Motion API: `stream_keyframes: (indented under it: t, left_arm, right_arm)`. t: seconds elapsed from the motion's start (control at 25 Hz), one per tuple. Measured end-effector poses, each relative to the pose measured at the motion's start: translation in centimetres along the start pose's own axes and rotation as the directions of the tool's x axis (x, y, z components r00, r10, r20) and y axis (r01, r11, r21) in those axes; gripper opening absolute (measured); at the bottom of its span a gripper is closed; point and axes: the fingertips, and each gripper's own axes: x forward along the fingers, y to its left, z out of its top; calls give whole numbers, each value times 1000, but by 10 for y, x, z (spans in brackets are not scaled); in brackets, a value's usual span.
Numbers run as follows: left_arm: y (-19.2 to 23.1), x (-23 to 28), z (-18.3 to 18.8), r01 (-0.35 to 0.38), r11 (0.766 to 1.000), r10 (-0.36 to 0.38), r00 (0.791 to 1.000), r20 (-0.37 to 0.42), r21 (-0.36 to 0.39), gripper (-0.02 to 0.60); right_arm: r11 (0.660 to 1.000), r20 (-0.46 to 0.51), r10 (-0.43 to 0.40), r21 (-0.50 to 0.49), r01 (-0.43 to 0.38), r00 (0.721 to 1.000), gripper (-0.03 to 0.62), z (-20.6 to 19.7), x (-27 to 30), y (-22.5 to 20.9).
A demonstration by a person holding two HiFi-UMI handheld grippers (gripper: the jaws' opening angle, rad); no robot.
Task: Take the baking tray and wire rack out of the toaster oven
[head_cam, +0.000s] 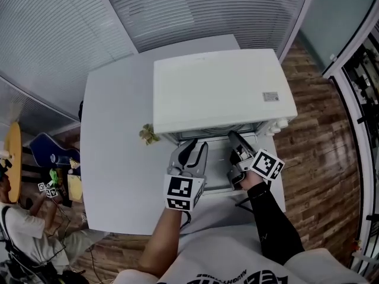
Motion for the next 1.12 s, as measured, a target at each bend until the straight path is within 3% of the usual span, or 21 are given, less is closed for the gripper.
stream_keyframes:
  t: [0.36,0.4,0.48,0.52,0.6,0.76,0.84,1.0,1.12]
  left_arm:
    - [0,4,-2,-4,1000,4,1000,-13,-8,135]
    - [0,5,-6,0,999,-1,1000,-17,-37,135]
    - [-2,9,-17,19,986,-24,999,-28,-164,136]
    - [-4,12,-25,32,967,-41,999,-31,-253,135]
    - [-11,18,-38,60,903,-80,996,-30,-424,137]
    - [-21,26,-48,131,739,-149,988,29,-661,150]
    - [-19,28,-49,149,667,-153,986,61,-730,152]
    - [-13,35,-56,162,581,-157,984,86,-798,152]
    - [-13,39,-56,189,502,-163,979,122,-844,152]
  right_arm:
    - [991,34,19,129,-23,999,69,5,14,-9]
    - [990,35,11,138,-16,999,63,4,13,-12]
    - [988,34,3,152,-8,999,57,3,11,-14]
    - [987,37,18,161,-24,999,57,3,11,-12]
    - [984,41,31,177,-37,999,55,2,8,-11]
    - [982,37,26,186,-32,999,52,-1,-3,-14]
    - [983,28,21,180,-26,999,52,-5,-10,-14]
    - [984,10,30,175,-31,1000,52,-11,-19,-14]
    - [983,-4,53,173,-52,999,52,-18,-24,-9]
